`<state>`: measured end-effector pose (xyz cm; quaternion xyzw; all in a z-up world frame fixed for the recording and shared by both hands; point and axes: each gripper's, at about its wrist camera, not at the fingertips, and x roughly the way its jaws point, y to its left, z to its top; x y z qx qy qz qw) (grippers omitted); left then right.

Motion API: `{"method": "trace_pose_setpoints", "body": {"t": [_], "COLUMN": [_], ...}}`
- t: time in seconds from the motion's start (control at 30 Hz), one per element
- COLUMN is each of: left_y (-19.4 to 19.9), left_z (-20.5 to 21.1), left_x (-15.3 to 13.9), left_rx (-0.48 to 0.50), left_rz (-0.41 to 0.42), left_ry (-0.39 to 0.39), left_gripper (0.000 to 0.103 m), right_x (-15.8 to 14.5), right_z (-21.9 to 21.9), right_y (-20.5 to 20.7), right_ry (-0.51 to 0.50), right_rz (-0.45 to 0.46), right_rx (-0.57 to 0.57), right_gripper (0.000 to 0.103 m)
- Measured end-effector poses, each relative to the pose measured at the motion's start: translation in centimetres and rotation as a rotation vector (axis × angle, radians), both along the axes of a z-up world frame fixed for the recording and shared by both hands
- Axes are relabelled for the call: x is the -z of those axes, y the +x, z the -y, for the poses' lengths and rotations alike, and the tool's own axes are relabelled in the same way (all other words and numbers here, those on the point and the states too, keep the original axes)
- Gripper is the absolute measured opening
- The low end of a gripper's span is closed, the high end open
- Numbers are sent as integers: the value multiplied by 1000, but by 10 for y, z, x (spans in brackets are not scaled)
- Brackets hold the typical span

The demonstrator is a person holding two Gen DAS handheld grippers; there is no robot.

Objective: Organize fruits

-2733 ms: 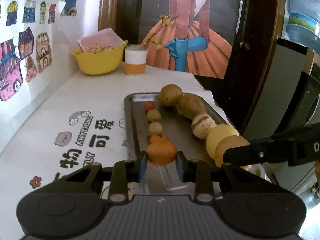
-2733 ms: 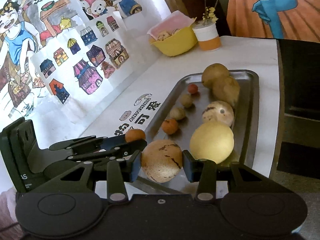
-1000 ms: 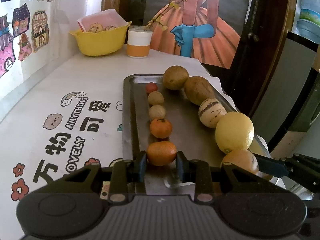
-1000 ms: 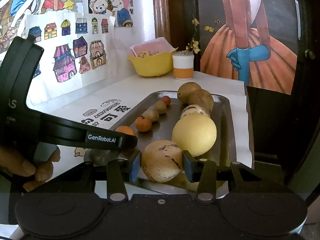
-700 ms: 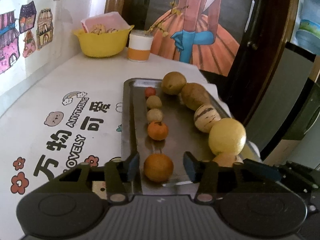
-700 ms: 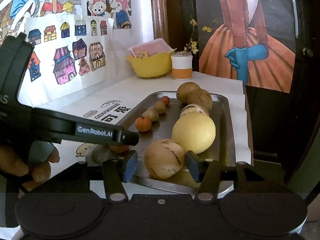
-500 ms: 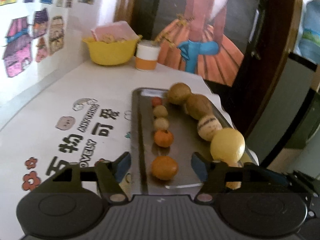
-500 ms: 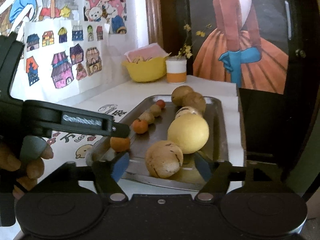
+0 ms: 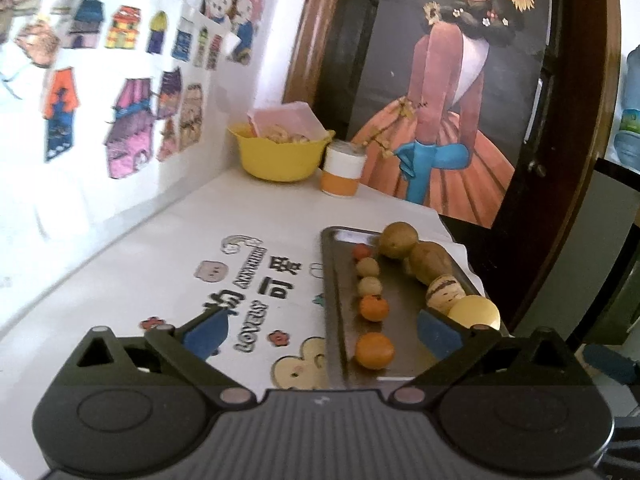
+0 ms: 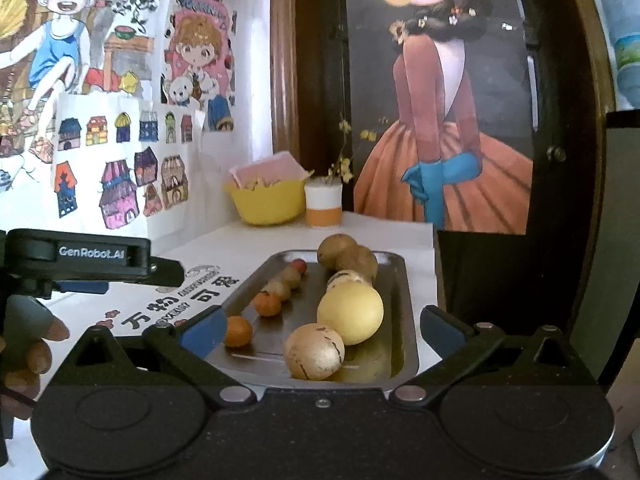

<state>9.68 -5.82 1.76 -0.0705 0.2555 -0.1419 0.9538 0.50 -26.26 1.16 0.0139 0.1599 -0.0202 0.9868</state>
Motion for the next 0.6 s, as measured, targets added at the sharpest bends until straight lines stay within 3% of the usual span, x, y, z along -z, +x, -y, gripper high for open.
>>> {"method": "trace_pose_setpoints", "body": {"t": [0.6], "left_y": [-84], "left_z": [-60], "left_x": [15], "left_rx": [-81], "left_rz": [49], "left_ry": [15], "left_gripper": [102], "right_x": [4], "right_z": [-40], "right_y": [-62], "right_ry": [-40], "right_rz": [45], "right_rx": [-38], "right_gripper": [102]}}
